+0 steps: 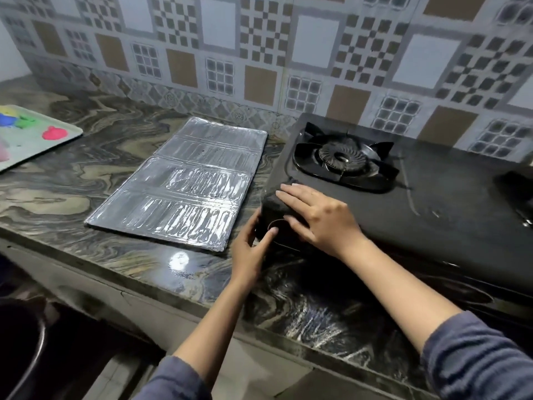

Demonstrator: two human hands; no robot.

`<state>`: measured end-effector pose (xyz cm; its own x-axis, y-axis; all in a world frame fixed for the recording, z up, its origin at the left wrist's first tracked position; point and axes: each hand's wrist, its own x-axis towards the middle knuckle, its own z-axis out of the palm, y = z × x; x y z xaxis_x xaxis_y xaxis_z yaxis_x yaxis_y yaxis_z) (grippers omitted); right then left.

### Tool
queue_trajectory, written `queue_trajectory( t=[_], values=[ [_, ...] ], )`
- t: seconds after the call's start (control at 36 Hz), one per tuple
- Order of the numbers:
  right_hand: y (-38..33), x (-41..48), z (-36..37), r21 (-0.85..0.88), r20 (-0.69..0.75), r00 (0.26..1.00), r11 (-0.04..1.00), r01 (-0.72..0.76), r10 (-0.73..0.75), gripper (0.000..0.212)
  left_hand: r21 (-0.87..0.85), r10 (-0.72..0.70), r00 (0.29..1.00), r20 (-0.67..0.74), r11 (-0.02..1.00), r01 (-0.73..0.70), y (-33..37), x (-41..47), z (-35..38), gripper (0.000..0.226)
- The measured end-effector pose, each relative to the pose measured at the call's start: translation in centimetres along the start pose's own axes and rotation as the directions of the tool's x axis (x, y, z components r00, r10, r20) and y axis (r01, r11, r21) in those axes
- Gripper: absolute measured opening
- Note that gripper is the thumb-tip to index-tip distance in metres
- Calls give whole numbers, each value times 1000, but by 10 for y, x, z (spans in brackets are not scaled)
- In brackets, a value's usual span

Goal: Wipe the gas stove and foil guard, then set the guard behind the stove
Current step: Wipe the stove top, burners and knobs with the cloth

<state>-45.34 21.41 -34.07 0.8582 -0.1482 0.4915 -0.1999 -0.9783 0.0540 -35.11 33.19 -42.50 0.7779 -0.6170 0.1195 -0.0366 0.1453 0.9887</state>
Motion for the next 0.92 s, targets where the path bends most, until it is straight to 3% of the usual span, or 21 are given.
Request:
queue_trajectory(
  t=[0.14,0.39,0.72,0.92],
  values=[
    [-9,-16,1,-50,-131,968,974,-222,214,44,-34,-26,999,38,999,27,1,2,-4,51],
    [-10,-29,0,-34,-263,834,860,-510,484,44,-62,-48,993,110,997,55,0,8,-11,55],
    [-19,-24,12,-26,-494,663,752,-659,563,34,36,-5,976,216,999,-3,1,14,-24,55],
    [-31,-12,17,54,-538,561,689,-723,630,29,78,-2,965,264,997,-20,6,22,-31,54]
  ],
)
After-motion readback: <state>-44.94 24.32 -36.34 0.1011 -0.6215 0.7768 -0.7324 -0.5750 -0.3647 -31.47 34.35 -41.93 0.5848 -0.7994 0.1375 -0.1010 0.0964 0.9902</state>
